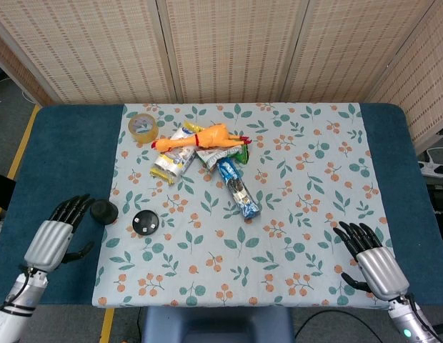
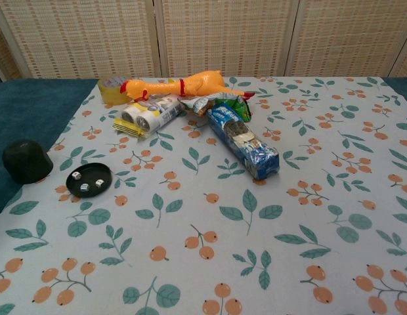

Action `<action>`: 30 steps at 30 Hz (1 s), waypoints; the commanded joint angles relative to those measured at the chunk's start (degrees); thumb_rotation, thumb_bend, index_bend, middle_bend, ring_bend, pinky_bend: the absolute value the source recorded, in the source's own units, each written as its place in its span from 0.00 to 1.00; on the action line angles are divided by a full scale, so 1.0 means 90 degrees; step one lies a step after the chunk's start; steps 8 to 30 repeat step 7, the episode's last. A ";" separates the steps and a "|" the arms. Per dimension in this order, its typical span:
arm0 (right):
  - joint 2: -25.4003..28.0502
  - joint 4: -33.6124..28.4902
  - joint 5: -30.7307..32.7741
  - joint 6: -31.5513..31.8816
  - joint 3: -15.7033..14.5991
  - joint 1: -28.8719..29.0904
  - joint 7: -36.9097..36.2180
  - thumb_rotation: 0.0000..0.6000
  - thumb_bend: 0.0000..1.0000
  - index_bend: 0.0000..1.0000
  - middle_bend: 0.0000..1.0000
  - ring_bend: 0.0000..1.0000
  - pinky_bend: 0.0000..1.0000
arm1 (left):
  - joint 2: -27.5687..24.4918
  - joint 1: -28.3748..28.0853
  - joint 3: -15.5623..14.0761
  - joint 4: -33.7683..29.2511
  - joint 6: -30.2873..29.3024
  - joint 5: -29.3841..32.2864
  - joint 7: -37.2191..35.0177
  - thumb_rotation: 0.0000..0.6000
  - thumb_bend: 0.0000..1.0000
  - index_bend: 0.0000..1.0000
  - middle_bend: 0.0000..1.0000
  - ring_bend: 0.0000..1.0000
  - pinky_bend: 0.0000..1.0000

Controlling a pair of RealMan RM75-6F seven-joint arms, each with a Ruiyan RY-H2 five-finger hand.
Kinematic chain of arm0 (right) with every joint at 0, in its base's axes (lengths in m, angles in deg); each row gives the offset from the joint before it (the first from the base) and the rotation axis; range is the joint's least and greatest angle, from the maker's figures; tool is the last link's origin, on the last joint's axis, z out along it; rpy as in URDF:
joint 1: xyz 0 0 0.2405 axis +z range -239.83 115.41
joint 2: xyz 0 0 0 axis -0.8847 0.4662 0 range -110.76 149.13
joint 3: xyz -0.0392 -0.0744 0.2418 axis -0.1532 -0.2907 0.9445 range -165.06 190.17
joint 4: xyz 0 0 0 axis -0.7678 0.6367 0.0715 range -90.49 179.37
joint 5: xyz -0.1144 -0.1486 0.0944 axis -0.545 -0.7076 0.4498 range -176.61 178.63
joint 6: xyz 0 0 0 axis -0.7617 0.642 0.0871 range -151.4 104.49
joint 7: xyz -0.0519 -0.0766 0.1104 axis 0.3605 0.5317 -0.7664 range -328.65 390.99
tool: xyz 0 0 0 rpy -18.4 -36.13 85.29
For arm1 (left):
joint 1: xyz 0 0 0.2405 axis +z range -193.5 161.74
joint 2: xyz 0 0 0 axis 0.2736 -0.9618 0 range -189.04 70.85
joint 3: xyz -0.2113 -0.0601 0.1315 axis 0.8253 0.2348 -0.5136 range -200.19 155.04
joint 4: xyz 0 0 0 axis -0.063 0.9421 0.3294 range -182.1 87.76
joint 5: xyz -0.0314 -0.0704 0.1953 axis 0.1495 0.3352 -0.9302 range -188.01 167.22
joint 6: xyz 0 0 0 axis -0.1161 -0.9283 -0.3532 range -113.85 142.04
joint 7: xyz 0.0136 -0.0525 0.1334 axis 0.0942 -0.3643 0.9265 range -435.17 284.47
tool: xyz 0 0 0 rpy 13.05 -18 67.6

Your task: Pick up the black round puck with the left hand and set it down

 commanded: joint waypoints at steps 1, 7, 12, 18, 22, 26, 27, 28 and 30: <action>-0.0003 0.0013 0.0002 0.0028 0.0011 -0.0008 -0.0005 1.00 0.11 0.00 0.00 0.00 0.00 | 0.0947 0.1455 -0.0451 0.1295 -0.1502 -0.0934 -0.0133 1.00 0.30 0.00 0.00 0.00 0.02; -0.0031 -0.0001 -0.0088 0.0122 -0.0022 -0.0057 0.0081 1.00 0.11 0.00 0.00 0.00 0.00 | 0.0634 0.1427 -0.0467 0.1274 -0.1168 -0.0928 -0.0683 1.00 0.30 0.00 0.00 0.00 0.02; -0.0031 -0.0001 -0.0088 0.0122 -0.0022 -0.0057 0.0081 1.00 0.11 0.00 0.00 0.00 0.00 | 0.0634 0.1427 -0.0467 0.1274 -0.1168 -0.0928 -0.0683 1.00 0.30 0.00 0.00 0.00 0.02; -0.0031 -0.0001 -0.0088 0.0122 -0.0022 -0.0057 0.0081 1.00 0.11 0.00 0.00 0.00 0.00 | 0.0634 0.1427 -0.0467 0.1274 -0.1168 -0.0928 -0.0683 1.00 0.30 0.00 0.00 0.00 0.02; -0.0031 -0.0001 -0.0088 0.0122 -0.0022 -0.0057 0.0081 1.00 0.11 0.00 0.00 0.00 0.00 | 0.0634 0.1427 -0.0467 0.1274 -0.1168 -0.0928 -0.0683 1.00 0.30 0.00 0.00 0.00 0.02; -0.0031 -0.0001 -0.0088 0.0122 -0.0022 -0.0057 0.0081 1.00 0.11 0.00 0.00 0.00 0.00 | 0.0634 0.1427 -0.0467 0.1274 -0.1168 -0.0928 -0.0683 1.00 0.30 0.00 0.00 0.00 0.02; -0.0031 -0.0001 -0.0088 0.0122 -0.0022 -0.0057 0.0081 1.00 0.11 0.00 0.00 0.00 0.00 | 0.0634 0.1427 -0.0467 0.1274 -0.1168 -0.0928 -0.0683 1.00 0.30 0.00 0.00 0.00 0.02; -0.0031 -0.0001 -0.0088 0.0122 -0.0022 -0.0057 0.0081 1.00 0.11 0.00 0.00 0.00 0.00 | 0.0634 0.1427 -0.0467 0.1274 -0.1168 -0.0928 -0.0683 1.00 0.30 0.00 0.00 0.00 0.02; -0.0031 -0.0001 -0.0088 0.0122 -0.0022 -0.0057 0.0081 1.00 0.11 0.00 0.00 0.00 0.00 | 0.0634 0.1427 -0.0467 0.1274 -0.1168 -0.0928 -0.0683 1.00 0.30 0.00 0.00 0.00 0.02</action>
